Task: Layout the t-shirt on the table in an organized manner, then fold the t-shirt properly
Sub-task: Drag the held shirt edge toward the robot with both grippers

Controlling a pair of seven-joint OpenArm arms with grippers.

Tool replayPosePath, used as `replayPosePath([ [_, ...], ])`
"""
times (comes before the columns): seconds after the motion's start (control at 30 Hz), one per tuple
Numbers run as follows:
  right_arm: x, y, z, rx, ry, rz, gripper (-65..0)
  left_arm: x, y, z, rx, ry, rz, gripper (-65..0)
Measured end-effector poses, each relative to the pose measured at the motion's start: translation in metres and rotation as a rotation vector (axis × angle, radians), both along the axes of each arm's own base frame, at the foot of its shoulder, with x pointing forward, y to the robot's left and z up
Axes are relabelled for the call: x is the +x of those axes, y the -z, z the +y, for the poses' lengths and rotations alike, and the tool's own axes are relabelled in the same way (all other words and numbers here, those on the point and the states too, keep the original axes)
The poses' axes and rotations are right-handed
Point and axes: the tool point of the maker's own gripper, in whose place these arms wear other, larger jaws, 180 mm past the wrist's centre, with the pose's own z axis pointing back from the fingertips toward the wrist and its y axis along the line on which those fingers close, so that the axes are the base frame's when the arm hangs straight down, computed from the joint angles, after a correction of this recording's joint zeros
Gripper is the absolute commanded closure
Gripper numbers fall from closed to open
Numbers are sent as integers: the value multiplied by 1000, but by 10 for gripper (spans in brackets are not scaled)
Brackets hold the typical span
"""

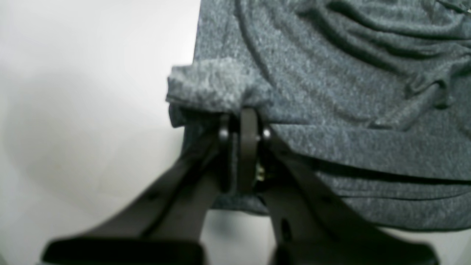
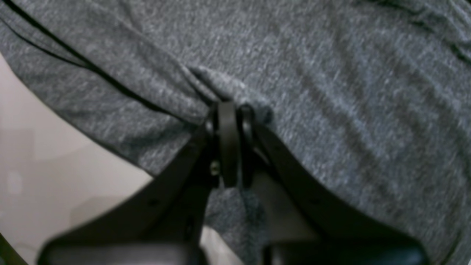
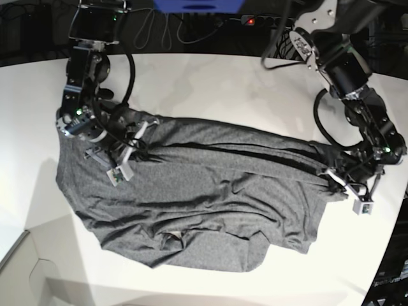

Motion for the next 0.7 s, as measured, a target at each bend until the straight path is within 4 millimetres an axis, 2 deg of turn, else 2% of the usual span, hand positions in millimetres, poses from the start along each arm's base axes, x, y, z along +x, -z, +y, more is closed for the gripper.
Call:
replayPosePath([
  [0.13,11,-10,0,3,0,-34,0,0,-2,5,10,-4,-2,-2],
  [0.37,18,-16,0,-2,-1,-44,0,0,-2,11,12,-9,0,-2],
  [0.53,15,-6,2,11,-2,-17,0,13,0,5,-32,-6,-29,-2],
  [0.7,13,5,-5,0,-4,14,0,13,5,4,-41,-6,-23,-2],
])
